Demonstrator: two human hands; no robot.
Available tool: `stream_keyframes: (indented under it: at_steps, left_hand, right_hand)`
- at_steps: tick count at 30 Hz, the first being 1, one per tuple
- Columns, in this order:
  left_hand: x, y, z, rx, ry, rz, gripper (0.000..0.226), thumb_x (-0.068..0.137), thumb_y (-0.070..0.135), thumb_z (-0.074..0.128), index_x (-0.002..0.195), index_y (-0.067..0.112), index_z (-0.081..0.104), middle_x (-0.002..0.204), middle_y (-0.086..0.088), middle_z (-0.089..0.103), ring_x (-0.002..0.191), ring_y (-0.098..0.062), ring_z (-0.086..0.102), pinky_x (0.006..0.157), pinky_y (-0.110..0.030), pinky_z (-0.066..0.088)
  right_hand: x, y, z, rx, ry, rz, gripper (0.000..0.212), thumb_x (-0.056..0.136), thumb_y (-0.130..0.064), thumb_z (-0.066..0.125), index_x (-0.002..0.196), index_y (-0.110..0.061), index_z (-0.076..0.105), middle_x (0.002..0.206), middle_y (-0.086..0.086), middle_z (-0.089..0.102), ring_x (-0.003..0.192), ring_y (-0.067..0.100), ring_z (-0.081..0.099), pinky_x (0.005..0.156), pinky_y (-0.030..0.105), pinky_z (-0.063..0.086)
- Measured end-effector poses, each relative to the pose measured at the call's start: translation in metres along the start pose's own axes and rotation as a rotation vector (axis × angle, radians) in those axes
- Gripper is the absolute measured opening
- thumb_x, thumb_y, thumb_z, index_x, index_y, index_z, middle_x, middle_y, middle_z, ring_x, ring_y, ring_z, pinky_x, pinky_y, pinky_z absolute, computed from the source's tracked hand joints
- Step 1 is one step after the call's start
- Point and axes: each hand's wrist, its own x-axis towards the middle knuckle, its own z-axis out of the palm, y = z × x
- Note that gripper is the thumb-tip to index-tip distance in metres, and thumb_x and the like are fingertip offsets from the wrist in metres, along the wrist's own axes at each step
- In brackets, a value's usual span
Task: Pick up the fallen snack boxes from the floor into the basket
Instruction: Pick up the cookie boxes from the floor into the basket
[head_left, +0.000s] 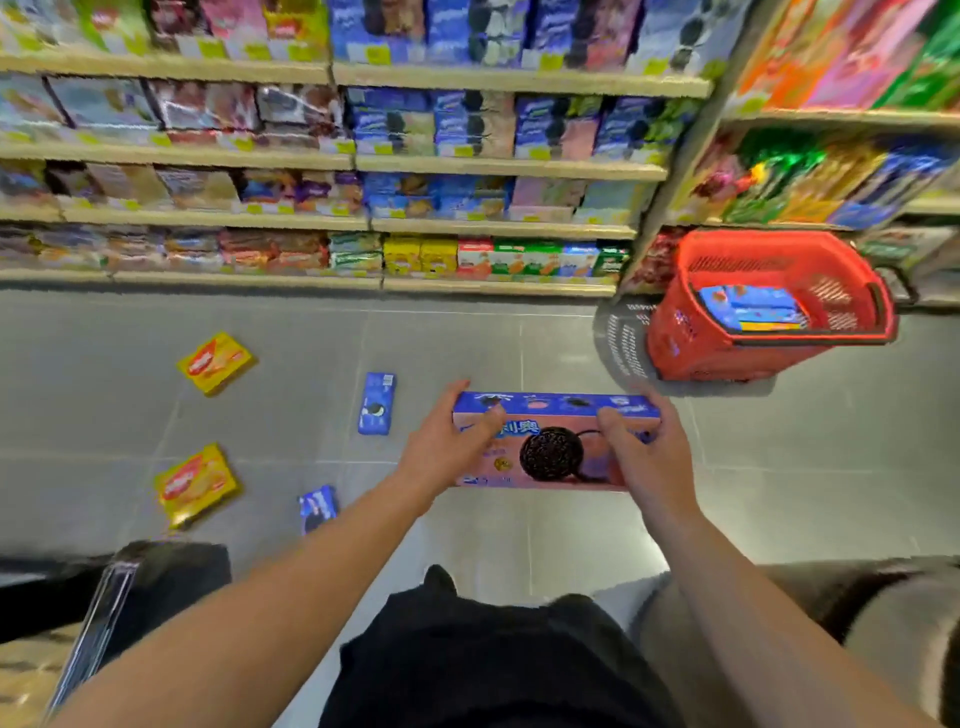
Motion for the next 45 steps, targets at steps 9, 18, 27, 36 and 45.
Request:
stream_keyframes:
  at_steps: [9, 18, 27, 36, 45]
  left_hand:
    - [0.138, 0.099, 0.062, 0.198, -0.159, 0.164, 0.063, 0.075, 0.057, 0.068, 0.131, 0.051, 0.04, 0.107, 0.013, 0.067, 0.089, -0.01, 0.069, 0.083, -0.038, 0.057]
    - [0.248, 0.201, 0.122, 0.209, -0.104, 0.151, 0.064, 0.083, 0.049, 0.067, 0.139, 0.042, 0.037, 0.111, 0.01, 0.065, 0.085, -0.007, 0.07, 0.083, -0.037, 0.058]
    - [0.374, 0.291, 0.201, 0.213, -0.203, 0.084, 0.066, 0.079, 0.054, 0.068, 0.136, 0.049, 0.035, 0.118, 0.012, 0.061, 0.089, -0.012, 0.071, 0.084, -0.041, 0.058]
    - [0.524, 0.379, 0.314, 0.414, -0.426, 0.109, 0.066, 0.085, 0.047, 0.065, 0.142, 0.041, 0.032, 0.112, 0.021, 0.059, 0.096, -0.01, 0.068, 0.083, -0.032, 0.055]
    - [0.612, 0.445, 0.458, 0.817, -0.757, 0.301, 0.061, 0.084, 0.038, 0.069, 0.138, 0.025, 0.043, 0.113, 0.01, 0.055, 0.103, -0.009, 0.054, 0.08, -0.016, 0.035]
  right_hand:
    - [0.118, -0.003, -0.025, 0.114, 0.216, 0.091, 0.068, 0.08, -0.029, 0.08, 0.137, -0.032, 0.044, 0.117, -0.005, 0.067, 0.096, 0.01, 0.068, 0.084, 0.035, 0.058]
    - [0.294, -0.029, -0.047, 0.052, 0.124, 0.086, 0.073, 0.082, -0.034, 0.077, 0.145, -0.027, 0.04, 0.119, -0.004, 0.062, 0.099, 0.014, 0.064, 0.079, 0.029, 0.054]
    - [0.436, -0.054, -0.085, 0.053, 0.195, 0.167, 0.07, 0.081, -0.034, 0.078, 0.141, -0.026, 0.044, 0.107, -0.004, 0.067, 0.088, 0.009, 0.066, 0.07, 0.02, 0.049]
    - [0.566, -0.067, -0.123, 0.058, 0.475, 0.373, 0.081, 0.066, -0.055, 0.075, 0.137, -0.026, 0.048, 0.109, -0.001, 0.068, 0.09, 0.014, 0.066, 0.089, 0.043, 0.054]
    - [0.628, -0.046, -0.176, 0.216, 0.833, 0.552, 0.068, 0.079, -0.032, 0.079, 0.139, -0.024, 0.048, 0.102, -0.004, 0.068, 0.089, 0.014, 0.066, 0.088, 0.031, 0.051]
